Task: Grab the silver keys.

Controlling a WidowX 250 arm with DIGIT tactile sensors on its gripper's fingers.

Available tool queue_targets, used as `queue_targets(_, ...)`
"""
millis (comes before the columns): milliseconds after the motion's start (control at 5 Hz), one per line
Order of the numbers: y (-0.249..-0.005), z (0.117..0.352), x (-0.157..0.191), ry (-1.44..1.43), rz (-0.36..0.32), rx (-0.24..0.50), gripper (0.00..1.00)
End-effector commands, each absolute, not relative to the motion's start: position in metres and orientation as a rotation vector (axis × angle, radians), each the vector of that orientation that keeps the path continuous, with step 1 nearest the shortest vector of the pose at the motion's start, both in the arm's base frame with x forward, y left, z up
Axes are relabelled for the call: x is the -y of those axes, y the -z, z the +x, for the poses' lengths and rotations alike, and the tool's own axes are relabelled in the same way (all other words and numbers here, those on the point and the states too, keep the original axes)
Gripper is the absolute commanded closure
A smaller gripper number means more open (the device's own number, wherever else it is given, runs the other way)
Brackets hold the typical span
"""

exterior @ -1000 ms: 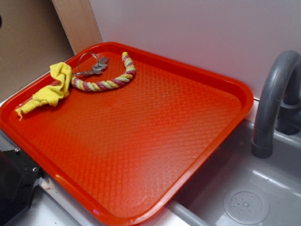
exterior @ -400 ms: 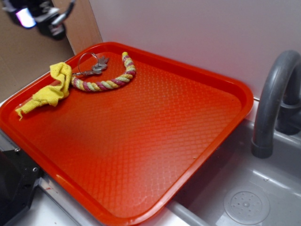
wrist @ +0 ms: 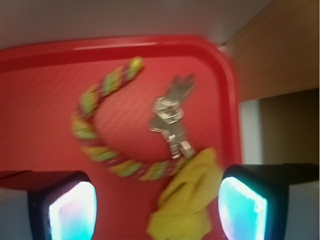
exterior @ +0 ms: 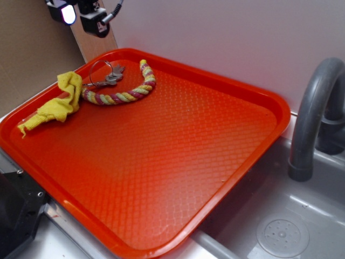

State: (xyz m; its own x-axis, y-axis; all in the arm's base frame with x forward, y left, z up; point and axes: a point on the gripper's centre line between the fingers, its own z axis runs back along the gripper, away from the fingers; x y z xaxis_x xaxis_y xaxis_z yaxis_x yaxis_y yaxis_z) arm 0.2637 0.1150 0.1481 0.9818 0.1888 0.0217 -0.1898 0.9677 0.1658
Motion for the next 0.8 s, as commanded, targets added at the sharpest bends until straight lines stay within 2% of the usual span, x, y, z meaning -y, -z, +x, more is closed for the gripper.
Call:
queue_targets(0, -0.113, 0.254, -0.153, -0.081, 0.153, 0.145, 0.0)
queue_targets(200, -0.093, 0.273, -0.147, -0.063, 0.106, 0.122, 0.0)
queue_targets(400, -0.078, 0.285, -0.135, -0.066, 0.113, 0.062, 0.0)
queue_targets(600, -0.054, 0.294, -0.141, -0.12, 0.203, 0.029, 1.0)
